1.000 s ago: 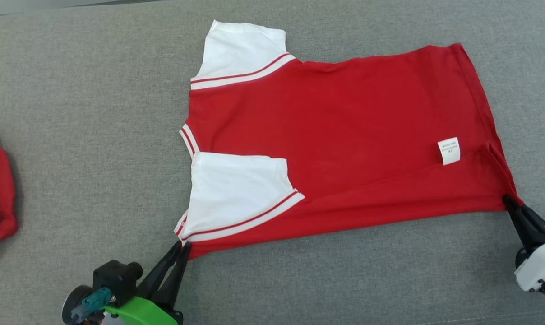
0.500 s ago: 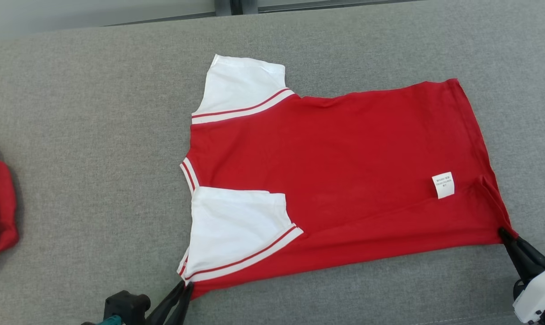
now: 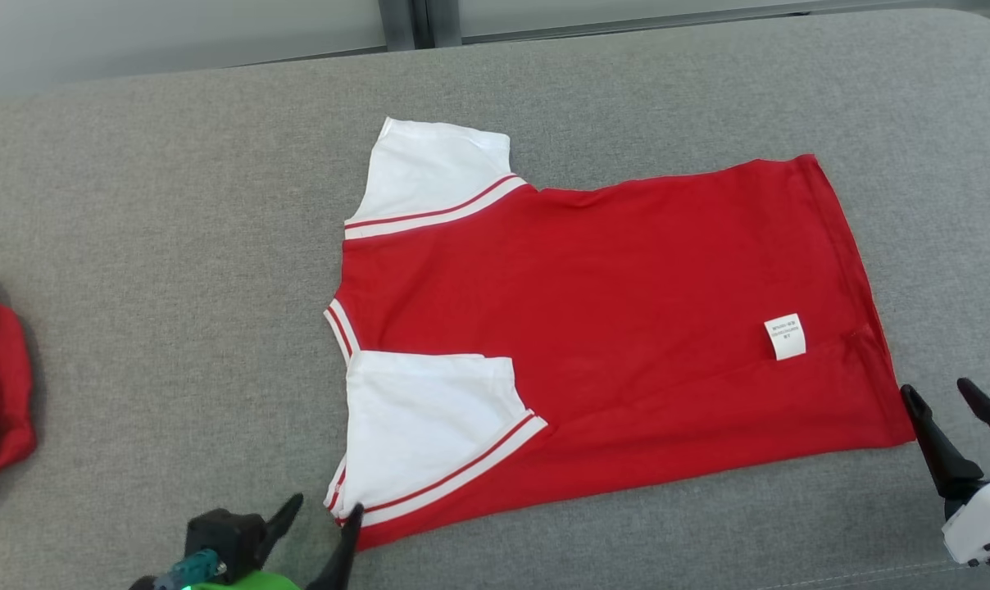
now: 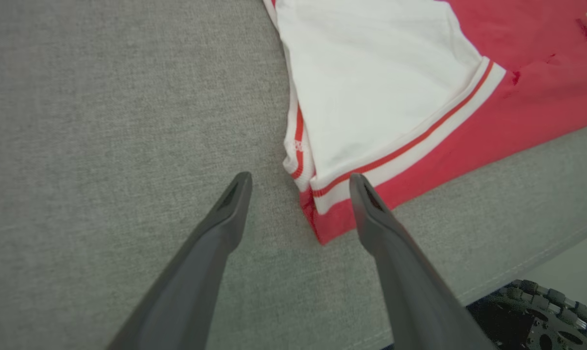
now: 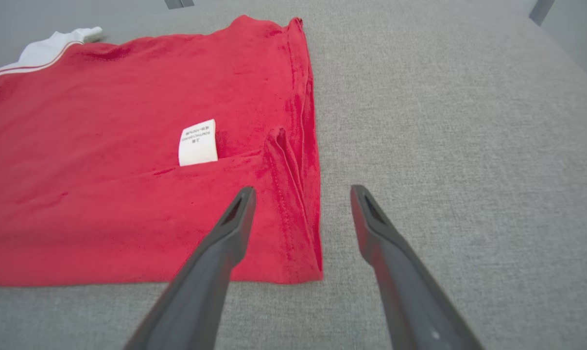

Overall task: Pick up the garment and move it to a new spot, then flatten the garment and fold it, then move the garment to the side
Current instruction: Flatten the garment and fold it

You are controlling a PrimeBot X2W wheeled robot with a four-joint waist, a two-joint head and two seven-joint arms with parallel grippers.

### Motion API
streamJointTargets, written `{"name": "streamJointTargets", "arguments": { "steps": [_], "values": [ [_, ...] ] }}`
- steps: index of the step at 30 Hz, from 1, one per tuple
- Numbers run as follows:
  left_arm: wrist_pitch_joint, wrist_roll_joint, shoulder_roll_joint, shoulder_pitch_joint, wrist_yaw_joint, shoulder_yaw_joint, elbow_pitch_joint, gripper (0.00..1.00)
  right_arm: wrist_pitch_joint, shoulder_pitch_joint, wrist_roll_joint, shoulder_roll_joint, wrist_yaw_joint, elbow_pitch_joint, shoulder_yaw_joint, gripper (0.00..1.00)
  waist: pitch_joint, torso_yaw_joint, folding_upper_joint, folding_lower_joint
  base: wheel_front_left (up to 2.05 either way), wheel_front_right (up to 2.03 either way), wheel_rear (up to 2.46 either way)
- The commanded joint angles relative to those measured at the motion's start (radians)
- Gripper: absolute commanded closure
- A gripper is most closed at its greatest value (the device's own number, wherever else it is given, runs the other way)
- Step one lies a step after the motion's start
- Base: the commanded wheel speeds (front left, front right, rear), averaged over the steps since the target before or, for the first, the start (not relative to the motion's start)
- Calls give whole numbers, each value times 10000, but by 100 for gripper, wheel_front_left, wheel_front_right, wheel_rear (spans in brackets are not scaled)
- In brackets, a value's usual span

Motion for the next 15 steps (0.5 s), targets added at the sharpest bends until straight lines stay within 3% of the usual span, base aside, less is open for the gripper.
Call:
{"name": "streamJointTargets", "arguments": {
  "steps": [1,4,7,10,15],
  "values": [
    [-137,66,141,-251,134,203,-298,0,-125,93,-210,123,-18,-180,-110,0,-36,-40,0,0,0,0,0],
    [-243,120,353,-675,381,705,-1171,0,-409,-182,-768,485,-18,-639,-247,0,-20,-51,0,0,0,0,0],
    [86,229,693,-1592,341,1052,-1706,0,-654,-550,-1148,823,-18,-930,-106,0,154,-46,0,0,0,0,0],
    [574,158,795,-3096,37,1220,-1751,0,-788,-990,-1377,1153,-18,-1023,182,0,464,-88,0,0,0,0,0],
    [2016,-396,688,-5783,-770,1108,-633,0,-857,-1792,-1433,1274,-18,-963,629,0,1169,-303,0,0,0,0,0]
  ]
}}
